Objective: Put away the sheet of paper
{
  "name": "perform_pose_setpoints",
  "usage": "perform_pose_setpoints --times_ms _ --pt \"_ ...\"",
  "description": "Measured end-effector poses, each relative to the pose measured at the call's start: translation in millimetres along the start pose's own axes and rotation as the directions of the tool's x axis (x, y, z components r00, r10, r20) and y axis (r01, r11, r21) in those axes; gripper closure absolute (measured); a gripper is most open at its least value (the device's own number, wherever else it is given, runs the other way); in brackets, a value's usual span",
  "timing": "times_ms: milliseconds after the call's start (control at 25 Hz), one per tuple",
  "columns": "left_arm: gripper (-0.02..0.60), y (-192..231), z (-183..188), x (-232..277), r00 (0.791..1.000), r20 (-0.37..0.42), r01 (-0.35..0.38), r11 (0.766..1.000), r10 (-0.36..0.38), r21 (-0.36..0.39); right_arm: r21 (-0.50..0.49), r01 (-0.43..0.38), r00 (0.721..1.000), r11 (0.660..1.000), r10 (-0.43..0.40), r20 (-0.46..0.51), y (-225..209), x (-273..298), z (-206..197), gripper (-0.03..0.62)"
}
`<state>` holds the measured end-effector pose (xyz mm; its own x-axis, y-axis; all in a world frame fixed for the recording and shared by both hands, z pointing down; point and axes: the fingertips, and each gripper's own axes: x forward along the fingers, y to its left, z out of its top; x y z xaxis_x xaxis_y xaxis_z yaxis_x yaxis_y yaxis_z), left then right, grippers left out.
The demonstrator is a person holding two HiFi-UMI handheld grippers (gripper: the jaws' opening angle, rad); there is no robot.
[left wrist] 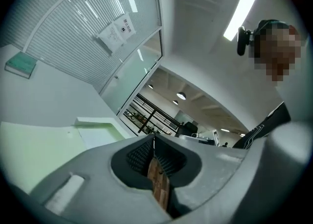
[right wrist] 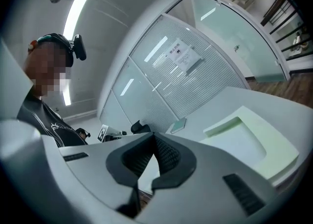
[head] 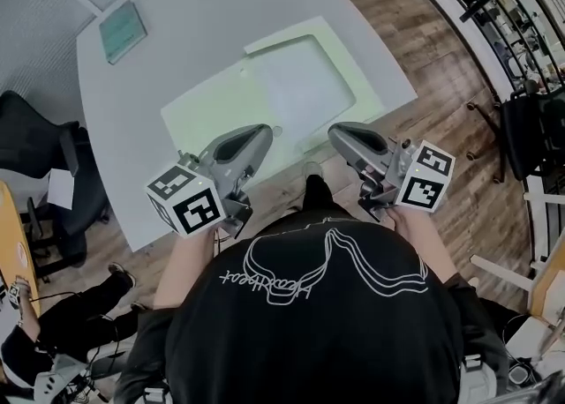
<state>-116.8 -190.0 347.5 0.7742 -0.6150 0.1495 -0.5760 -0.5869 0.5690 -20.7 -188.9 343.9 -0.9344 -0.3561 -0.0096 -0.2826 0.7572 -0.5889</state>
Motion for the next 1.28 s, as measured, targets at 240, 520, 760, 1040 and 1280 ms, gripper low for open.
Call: perform_pose_setpoints --times_ms 240,520,760,1040,1280 --pt "0.571 -29 -9 -12 0.998 -0.017 0.059 0.998 -0.058 0.038 -0.089 0.008 0.999 0.996 -0.011 -0.033 29 -5 -12 0.585" --pt "0.571 -38 -12 -12 0.996 -0.046 0.075 0.994 -0.072 0.085 -0.109 0.021 0.999 0.994 -0.026 -0.042 37 -3 -13 0.585" --pt "0.571 -74 -31 -6 0.995 -0.060 0.086 0.989 -0.080 0.118 -0.119 0.024 0.999 0.993 -0.028 -0.029 50 -38 -17 0.585" --pt "0.571 -96 -47 2 0.989 -0.067 0.137 0.981 -0.128 0.139 -0.112 0.034 0.999 0.993 -0.038 -0.038 51 -59 -25 0.585" --pt "0.571 -132 -54 -13 0.990 -0.067 0.131 0.979 -0.122 0.154 -0.133 0.040 0.998 0.990 -0.046 -0.040 87 -84 -28 0.585"
